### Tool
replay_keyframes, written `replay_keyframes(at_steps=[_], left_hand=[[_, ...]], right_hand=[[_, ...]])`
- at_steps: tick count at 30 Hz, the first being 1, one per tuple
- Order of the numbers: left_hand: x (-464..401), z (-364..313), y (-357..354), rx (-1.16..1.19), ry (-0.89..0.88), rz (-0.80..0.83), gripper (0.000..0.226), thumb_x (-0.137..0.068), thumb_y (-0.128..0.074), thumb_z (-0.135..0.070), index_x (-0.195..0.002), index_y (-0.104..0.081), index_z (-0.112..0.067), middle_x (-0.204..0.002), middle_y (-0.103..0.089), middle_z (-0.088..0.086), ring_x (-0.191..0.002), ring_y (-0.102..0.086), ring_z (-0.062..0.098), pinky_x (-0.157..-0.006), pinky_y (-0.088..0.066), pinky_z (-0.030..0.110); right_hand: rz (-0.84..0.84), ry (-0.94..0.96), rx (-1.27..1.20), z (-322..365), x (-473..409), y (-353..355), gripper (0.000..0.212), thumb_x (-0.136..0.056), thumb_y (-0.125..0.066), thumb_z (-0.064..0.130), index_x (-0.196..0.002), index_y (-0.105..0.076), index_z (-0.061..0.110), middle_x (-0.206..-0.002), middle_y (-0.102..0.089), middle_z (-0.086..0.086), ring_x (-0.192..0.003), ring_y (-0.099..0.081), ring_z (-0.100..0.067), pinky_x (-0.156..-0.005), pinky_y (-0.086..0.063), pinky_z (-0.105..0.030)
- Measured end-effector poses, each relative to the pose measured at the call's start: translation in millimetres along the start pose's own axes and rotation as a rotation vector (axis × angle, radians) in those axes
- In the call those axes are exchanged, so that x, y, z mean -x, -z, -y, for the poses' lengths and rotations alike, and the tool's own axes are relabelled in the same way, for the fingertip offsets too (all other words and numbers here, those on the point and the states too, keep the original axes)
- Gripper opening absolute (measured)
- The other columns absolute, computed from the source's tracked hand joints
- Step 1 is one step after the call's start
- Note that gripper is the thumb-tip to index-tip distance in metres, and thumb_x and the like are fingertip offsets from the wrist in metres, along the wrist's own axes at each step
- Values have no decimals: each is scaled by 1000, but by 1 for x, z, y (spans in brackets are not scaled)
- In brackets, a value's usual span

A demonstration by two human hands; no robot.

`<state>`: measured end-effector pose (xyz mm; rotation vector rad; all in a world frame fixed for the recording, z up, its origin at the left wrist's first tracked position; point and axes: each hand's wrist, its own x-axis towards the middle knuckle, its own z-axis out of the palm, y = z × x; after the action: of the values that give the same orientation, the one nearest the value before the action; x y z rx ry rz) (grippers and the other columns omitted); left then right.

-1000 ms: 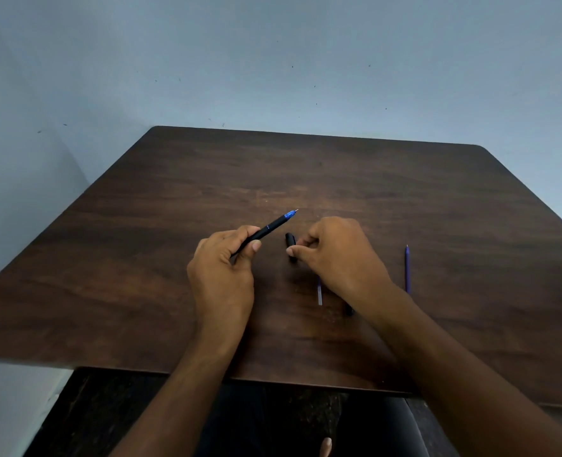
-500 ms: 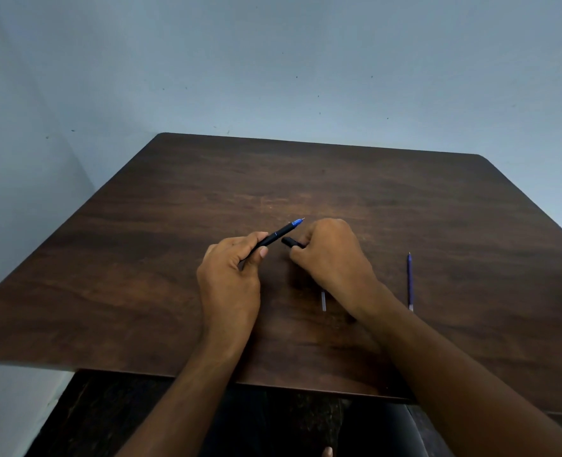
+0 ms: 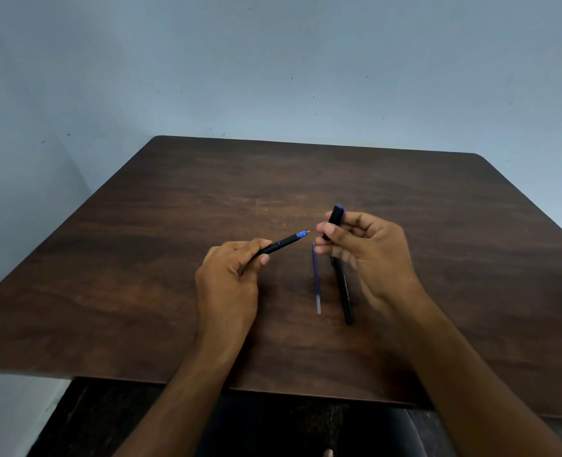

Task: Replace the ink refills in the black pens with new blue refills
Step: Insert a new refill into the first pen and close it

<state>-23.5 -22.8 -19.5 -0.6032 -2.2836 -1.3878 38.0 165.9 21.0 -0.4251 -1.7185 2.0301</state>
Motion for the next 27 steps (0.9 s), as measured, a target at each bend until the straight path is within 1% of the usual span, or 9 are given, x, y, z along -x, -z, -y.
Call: replay_keyframes(at_steps=[3,8,10,12,14,17,20,23,27], left_hand=[[0,-1,0,-2,-7,8,31,-84,-77,-5,-107,-79,-25,-92,-60,-33,-96,-61,9,-86,-35,-1],[0,-3,0,-19,-29,29,29,-84,-77,-7,-107,-79,-25,-93,-60,-33,-95,-60,5,-85,-37,0],[0,-2,0,-17,-34,29,28,-84,-78,-7,-106,-79,-23,-94,-67,-23,-95,-61,7,-85,-37,1],[0,-2,0,-5,-32,26,27,-84,-78,-6,-106,-79,-22,-96,-71,-16,-94,-61,8,-85,-38,1],[0,-3,0,1,-32,26,28,-83,-78,-6,-106,-79,-22,-95,-70,-17,-93,-61,8,-85,-38,1],[0,-4,0,6,-32,25,29,-83,-78,-5,-105,-79,-23,-94,-67,-21,-93,-61,8,-85,-39,2],[0,-5,1,2,-34,32,29,-83,-78,-6,-106,-78,-23,-94,-65,-25,-94,-61,6,-85,-40,2],[0,-6,1,12,-27,40,29,-84,-78,-6,-107,-79,-23,-94,-66,-23,-96,-59,3,-86,-40,3],[0,-8,2,-2,-41,49,28,-84,-78,-6,-107,-79,-23,-95,-67,-19,-96,-59,4,-87,-40,3]], right_hand=[[2,-44,-134,-3,2,-1,22,-85,-72,-1,-106,-71,-3,-96,-77,-19,-89,-76,-36,-78,-63,-40],[14,-57,-187,-4,4,0,22,-86,-71,4,-105,-70,-6,-93,-77,-21,-90,-76,-39,-78,-63,-42],[6,-37,-173,-2,4,0,25,-82,-74,11,-103,-74,-3,-93,-77,-19,-88,-76,-34,-76,-63,-39],[-19,-5,-129,-2,5,0,23,-78,-77,15,-98,-78,3,-89,-78,-13,-79,-74,-24,-72,-61,-34],[-32,10,-145,-2,5,1,22,-77,-77,13,-96,-78,3,-84,-78,-10,-74,-72,-21,-68,-60,-30],[-31,-10,-189,-1,6,1,30,-74,-78,14,-98,-74,-3,-84,-78,-13,-74,-74,-25,-67,-61,-31],[-15,-20,-199,-2,7,-1,29,-75,-78,11,-99,-73,-3,-87,-78,-17,-75,-75,-29,-67,-62,-33],[-13,-18,-214,-4,7,-3,27,-80,-76,1,-105,-69,-2,-88,-77,-19,-77,-76,-34,-68,-63,-36],[-17,-12,-158,-7,8,-9,32,-80,-77,1,-110,-66,-1,-91,-77,-21,-82,-76,-38,-70,-64,-40]])
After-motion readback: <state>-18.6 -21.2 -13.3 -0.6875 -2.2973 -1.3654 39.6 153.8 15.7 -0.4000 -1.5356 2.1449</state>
